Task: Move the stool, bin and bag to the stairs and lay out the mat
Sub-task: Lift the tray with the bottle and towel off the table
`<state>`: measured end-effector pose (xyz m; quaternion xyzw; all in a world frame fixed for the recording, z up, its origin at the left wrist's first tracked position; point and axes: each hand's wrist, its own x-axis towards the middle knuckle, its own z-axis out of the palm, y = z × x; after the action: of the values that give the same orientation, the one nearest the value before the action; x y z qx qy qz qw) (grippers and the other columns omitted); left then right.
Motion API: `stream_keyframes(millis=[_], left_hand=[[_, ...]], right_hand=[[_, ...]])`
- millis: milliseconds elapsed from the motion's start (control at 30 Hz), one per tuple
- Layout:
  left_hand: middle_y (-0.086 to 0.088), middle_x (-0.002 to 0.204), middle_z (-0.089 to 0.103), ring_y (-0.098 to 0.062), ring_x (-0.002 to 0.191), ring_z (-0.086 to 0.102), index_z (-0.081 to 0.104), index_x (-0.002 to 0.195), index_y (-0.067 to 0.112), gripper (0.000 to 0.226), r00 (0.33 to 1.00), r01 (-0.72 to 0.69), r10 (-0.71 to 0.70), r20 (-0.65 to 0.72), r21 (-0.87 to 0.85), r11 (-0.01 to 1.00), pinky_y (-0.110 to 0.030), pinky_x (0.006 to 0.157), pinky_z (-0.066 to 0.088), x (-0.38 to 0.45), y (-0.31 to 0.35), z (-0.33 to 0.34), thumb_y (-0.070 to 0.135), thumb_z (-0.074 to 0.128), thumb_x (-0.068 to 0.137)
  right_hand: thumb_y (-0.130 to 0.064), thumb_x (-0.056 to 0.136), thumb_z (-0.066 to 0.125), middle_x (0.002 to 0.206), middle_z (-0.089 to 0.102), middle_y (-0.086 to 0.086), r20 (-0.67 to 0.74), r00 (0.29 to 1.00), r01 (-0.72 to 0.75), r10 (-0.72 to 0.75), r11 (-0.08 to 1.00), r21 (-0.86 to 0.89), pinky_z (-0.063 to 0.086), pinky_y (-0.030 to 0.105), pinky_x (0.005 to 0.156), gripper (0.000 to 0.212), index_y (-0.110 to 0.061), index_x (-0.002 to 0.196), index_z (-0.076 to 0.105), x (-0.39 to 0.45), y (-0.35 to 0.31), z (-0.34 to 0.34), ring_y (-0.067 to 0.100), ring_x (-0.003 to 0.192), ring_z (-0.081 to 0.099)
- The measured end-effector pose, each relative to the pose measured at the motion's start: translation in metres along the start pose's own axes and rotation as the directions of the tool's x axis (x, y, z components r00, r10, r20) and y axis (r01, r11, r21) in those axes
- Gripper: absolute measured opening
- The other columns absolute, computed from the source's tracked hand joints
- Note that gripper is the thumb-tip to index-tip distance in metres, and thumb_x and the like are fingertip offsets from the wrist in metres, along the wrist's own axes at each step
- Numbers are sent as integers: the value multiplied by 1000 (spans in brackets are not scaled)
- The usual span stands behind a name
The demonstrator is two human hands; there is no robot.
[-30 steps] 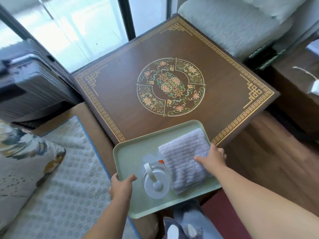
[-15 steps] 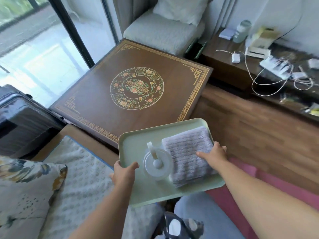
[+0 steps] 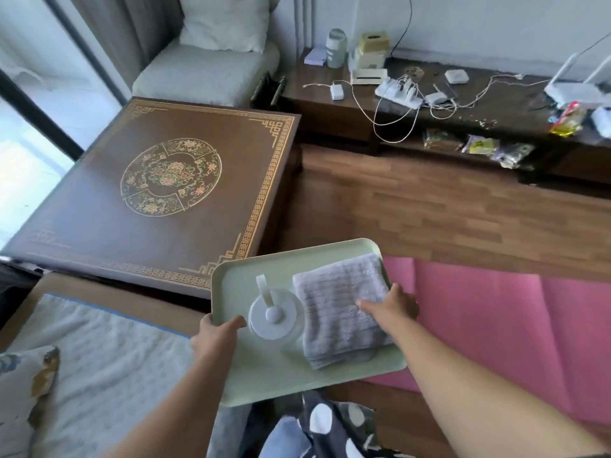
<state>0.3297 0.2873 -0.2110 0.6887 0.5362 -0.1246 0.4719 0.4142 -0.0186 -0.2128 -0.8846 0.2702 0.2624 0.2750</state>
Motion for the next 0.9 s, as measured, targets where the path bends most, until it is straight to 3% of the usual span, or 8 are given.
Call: stream_keyframes(millis=[200,433,733,900], left_hand=[[-16,117,58,-35,96,61,53,126,25,64,999,-46,45,16,52,998,-41,87,52,-107,-50,90,37,74,67],[-16,118,57,-34,98,60,61,118,25,75,991,-61,41,127,152,987,-39,89,53,-212,-90,185,49,70,48],[-14,121,55,-26,84,60,58,123,25,58,934,-298,210,289,307,904,-34,74,48,-273,-95,242,44,73,70],[-12,122,57,-26,83,63,58,122,26,71,884,-377,237,402,317,870,-34,74,49,-296,-103,259,49,73,56]], right_hand=[[-63,67,77,140,37,19,6,999,-50,50,999,12,42,45,98,106,-14,148,28,-6,146,-64,37,130,38],[-60,70,76,137,37,20,-26,984,-175,177,983,51,45,45,93,103,-13,146,28,-25,300,-140,37,126,39],[-64,70,74,137,39,21,-94,949,-276,300,938,210,43,44,95,102,-9,144,31,-63,413,-171,38,127,40],[-64,69,74,141,38,22,-153,911,-331,383,900,283,41,45,99,101,-9,142,33,-94,456,-176,39,131,37]])
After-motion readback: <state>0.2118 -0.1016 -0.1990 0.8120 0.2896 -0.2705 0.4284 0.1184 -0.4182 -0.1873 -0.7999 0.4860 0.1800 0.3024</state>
